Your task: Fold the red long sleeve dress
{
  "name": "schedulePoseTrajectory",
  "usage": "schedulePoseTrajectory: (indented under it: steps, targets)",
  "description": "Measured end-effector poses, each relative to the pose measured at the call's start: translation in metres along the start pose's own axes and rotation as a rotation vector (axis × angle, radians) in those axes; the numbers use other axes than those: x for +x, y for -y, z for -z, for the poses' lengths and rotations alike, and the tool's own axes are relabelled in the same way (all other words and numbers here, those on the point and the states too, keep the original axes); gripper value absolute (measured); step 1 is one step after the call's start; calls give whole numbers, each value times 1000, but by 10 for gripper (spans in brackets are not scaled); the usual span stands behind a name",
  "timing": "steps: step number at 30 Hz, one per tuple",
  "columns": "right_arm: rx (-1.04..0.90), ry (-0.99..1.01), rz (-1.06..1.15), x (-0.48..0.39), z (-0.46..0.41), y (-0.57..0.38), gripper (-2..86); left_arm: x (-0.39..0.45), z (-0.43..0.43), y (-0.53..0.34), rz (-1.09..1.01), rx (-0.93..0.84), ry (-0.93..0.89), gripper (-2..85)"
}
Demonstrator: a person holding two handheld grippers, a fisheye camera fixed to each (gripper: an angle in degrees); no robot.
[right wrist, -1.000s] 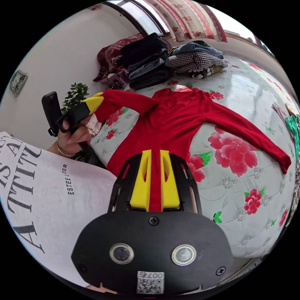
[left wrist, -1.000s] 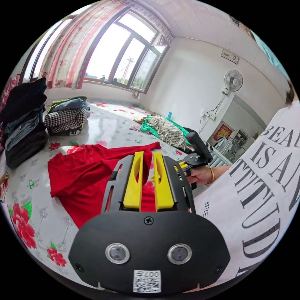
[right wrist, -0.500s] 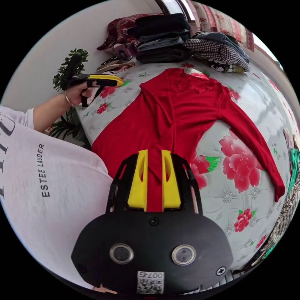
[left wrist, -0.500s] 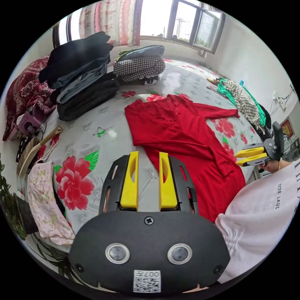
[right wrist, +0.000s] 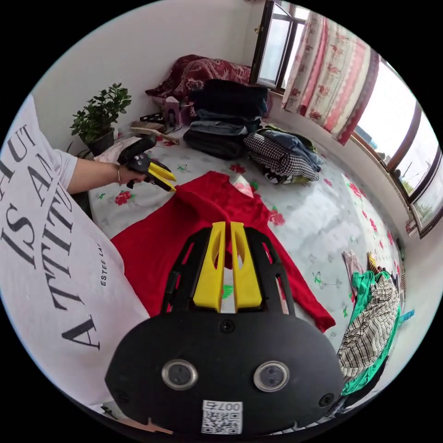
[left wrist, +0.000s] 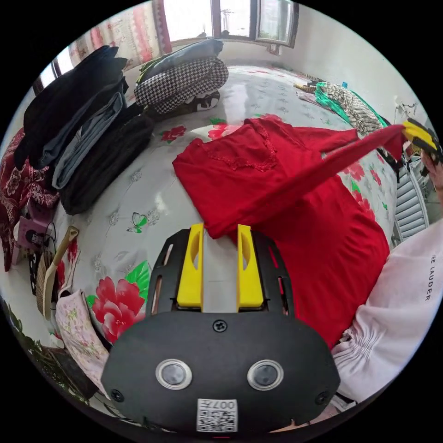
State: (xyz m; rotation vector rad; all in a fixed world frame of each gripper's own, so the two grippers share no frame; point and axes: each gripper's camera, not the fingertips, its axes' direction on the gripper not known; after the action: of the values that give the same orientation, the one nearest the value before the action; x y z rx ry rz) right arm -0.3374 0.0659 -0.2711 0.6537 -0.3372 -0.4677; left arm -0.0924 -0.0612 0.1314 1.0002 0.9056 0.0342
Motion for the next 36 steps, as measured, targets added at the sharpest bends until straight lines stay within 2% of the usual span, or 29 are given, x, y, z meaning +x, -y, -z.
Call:
schedulePoseTrajectory:
  steps: [3, 8, 13, 17, 21, 24, 26, 28, 33, 36]
  targets:
    - [78, -15, -22, 5, 27, 4, 0, 11, -8, 7, -110, 5, 48, 111]
    - [-188, 88, -113, 2, -49, -20, -1, 12, -43, 24, -167, -23, 64, 108]
    - [-330, 73, -80, -14, -93, -27, -1, 12, -64, 35, -204, -39, 77, 83]
    - [-304, 39, -80, -5, -77, -13, -1, -2, -58, 30, -213, -21, 85, 14]
    - [-249, 74, -26, -8, -51, -9, -1, -28, -46, 12, -184, -10, 86, -1]
    - [-371, 155, 61, -27, -79, -21, -1, -50, -54, 0, -169, -65, 53, -4]
    - [-536, 232, 142, -51, -127, -45, 0, -59, -64, -2, -173, -95, 41, -4]
    - [-627, 227, 197, -63, -149, -55, 0, -63, -69, -1, -177, -93, 40, -4]
    - [-463, 233, 119, -36, -111, -18, 2, -69, -72, 4, -177, -100, 58, -2]
    - [-524, 324, 112, -37, -124, -26, 8, -74, -72, -1, -158, -75, 69, 8]
